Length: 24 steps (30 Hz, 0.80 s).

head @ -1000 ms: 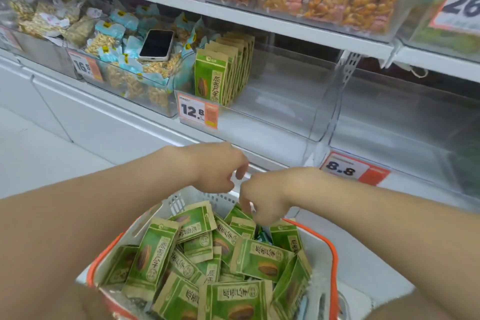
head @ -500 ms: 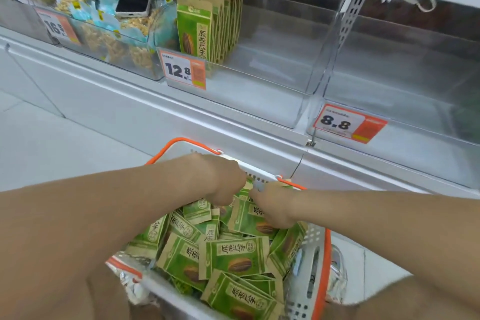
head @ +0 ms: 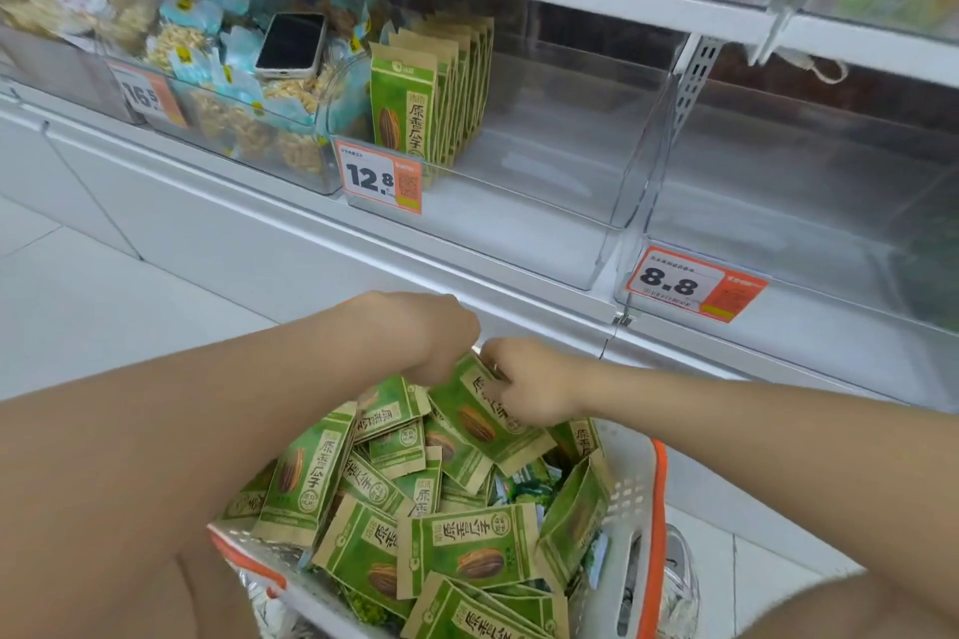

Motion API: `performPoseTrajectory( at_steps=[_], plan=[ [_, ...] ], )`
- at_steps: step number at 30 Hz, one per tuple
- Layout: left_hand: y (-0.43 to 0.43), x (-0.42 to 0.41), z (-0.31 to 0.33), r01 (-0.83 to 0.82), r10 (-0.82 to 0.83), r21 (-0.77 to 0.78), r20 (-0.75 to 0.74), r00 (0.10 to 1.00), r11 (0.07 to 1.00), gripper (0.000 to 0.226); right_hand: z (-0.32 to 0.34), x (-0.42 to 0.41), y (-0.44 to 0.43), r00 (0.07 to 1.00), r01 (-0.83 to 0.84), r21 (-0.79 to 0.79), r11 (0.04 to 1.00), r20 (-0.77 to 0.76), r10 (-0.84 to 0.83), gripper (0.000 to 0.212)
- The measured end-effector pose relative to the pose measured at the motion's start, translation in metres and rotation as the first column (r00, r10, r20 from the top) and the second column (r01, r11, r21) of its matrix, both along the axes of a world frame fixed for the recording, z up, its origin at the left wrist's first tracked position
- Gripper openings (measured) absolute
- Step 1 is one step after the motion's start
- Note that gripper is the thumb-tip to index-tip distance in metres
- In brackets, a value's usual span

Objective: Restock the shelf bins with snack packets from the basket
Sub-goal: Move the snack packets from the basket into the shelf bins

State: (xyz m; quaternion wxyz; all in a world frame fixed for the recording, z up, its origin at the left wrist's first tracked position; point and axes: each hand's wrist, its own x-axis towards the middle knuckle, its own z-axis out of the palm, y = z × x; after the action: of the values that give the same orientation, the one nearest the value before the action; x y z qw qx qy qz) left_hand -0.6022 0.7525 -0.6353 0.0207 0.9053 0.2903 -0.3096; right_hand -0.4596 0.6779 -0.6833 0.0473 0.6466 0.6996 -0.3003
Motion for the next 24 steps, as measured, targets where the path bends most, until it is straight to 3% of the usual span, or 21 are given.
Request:
performPoseTrajectory(
  at_steps=[3, 5, 7, 9, 11, 12, 14, 16, 18, 24],
  plan=[
    [0.015, -0.008, 0.025, -0.110, 0.104, 0.023, 0.179, 0.978, 0.994, 0.021, 0.026, -0.006, 0.005, 0.970, 0.155, 0.093, 0.984, -0.202, -0.134, 0.018],
    [0.028, -0.015, 0.041, -0.211, 0.202, -0.020, 0.389, 0.899, 0.977, 0.020, 0.041, -0.011, 0.004, 0.933, 0.240, 0.198, 0.950, -0.316, -0.169, 0.020],
    [0.037, -0.024, 0.057, -0.303, 0.310, -0.119, 0.611, 0.729, 0.946, 0.022, 0.052, -0.013, 0.004, 0.890, 0.323, 0.290, 0.901, -0.418, -0.184, 0.020],
    [0.038, -0.031, 0.069, -0.344, 0.437, -0.292, 0.750, 0.497, 0.893, 0.032, 0.063, -0.013, 0.007, 0.835, 0.427, 0.362, 0.828, -0.509, -0.208, 0.018],
    [0.033, -0.035, 0.079, -0.266, 0.598, -0.536, 0.742, 0.304, 0.801, 0.053, 0.075, -0.012, 0.012, 0.749, 0.537, 0.388, 0.749, -0.628, -0.212, 0.016],
    [0.030, -0.036, 0.082, -0.201, 0.665, -0.635, 0.700, 0.259, 0.746, 0.067, 0.082, -0.012, 0.015, 0.701, 0.586, 0.388, 0.711, -0.684, -0.204, 0.015],
    [0.026, -0.038, 0.083, -0.122, 0.722, -0.721, 0.638, 0.267, 0.682, 0.095, 0.094, -0.009, 0.021, 0.622, 0.674, 0.388, 0.629, -0.758, -0.198, 0.016],
    [0.022, -0.039, 0.081, -0.087, 0.699, -0.721, 0.624, 0.348, 0.687, 0.111, 0.103, -0.004, 0.025, 0.548, 0.736, 0.348, 0.581, -0.810, -0.210, 0.016],
    [0.018, -0.036, 0.080, -0.062, 0.673, -0.711, 0.631, 0.385, 0.701, 0.101, 0.107, 0.001, 0.027, 0.518, 0.762, 0.321, 0.563, -0.824, -0.231, 0.019],
    [0.017, -0.028, 0.079, -0.075, 0.655, -0.681, 0.661, 0.366, 0.729, 0.073, 0.103, 0.000, 0.037, 0.488, 0.793, 0.279, 0.541, -0.823, -0.291, 0.025]
  ],
)
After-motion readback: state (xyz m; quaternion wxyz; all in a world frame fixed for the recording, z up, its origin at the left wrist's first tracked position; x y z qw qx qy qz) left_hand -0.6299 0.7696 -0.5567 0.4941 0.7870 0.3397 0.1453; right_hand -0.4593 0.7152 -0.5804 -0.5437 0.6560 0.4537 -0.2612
